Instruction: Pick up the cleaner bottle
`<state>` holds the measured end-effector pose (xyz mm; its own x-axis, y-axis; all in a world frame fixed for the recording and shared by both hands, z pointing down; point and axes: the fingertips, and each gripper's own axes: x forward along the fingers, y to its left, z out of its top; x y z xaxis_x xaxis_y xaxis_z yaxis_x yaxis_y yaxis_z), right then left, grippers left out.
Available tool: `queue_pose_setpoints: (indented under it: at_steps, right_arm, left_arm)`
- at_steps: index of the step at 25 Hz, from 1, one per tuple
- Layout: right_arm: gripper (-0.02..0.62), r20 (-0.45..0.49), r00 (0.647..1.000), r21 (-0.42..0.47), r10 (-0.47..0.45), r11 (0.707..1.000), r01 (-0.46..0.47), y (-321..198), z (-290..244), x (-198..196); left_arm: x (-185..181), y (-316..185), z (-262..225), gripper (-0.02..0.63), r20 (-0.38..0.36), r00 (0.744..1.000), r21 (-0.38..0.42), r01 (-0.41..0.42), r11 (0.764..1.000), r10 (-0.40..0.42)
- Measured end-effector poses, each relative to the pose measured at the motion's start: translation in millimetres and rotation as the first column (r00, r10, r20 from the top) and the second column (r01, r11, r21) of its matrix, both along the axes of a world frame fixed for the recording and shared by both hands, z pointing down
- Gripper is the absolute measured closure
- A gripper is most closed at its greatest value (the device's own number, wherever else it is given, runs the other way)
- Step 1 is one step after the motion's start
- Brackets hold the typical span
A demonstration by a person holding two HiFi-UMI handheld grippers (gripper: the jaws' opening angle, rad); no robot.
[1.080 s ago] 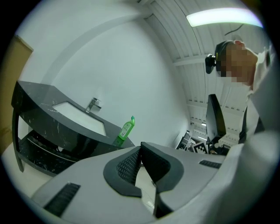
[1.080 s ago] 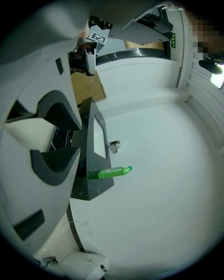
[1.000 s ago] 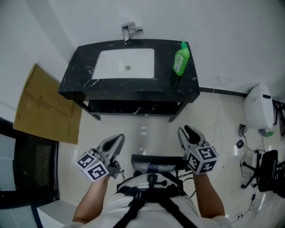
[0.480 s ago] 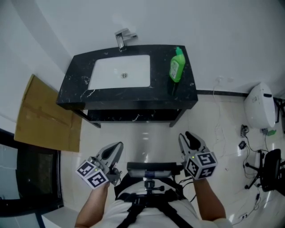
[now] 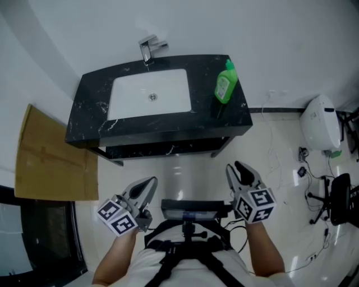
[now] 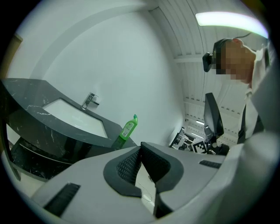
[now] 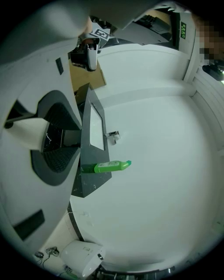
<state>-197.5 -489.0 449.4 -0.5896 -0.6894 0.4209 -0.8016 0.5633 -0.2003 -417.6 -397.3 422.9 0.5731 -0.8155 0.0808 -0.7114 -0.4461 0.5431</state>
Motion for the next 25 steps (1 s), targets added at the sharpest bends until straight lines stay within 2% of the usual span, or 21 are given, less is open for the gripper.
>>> queue_pose_setpoints:
  at_steps: [5, 9, 25]
  right_arm:
    - [0.486, -0.024, 0.998, 0.02, 0.058, 0.998, -0.058, 1.3, -5.9, -8.7]
    - [0.485, -0.032, 0.996, 0.046, 0.088, 0.995, -0.087, -3.1, -12.9, -5.4]
    - [0.456, -0.042, 0.998, 0.083, 0.04, 0.996, -0.036, -39.0, -29.7, 14.5]
  left_arm:
    - [-8.7, -2.9, 6.0, 0.612, -0.009, 0.997, -0.011, -0.079, 0.997, 0.078]
    - [-11.0, -9.9, 3.9, 0.612, 0.002, 0.994, -0.007, -0.108, 0.994, 0.108]
    - [3.8, -46.6, -16.8, 0.612, 0.002, 0.999, 0.047, -0.042, 0.998, 0.042]
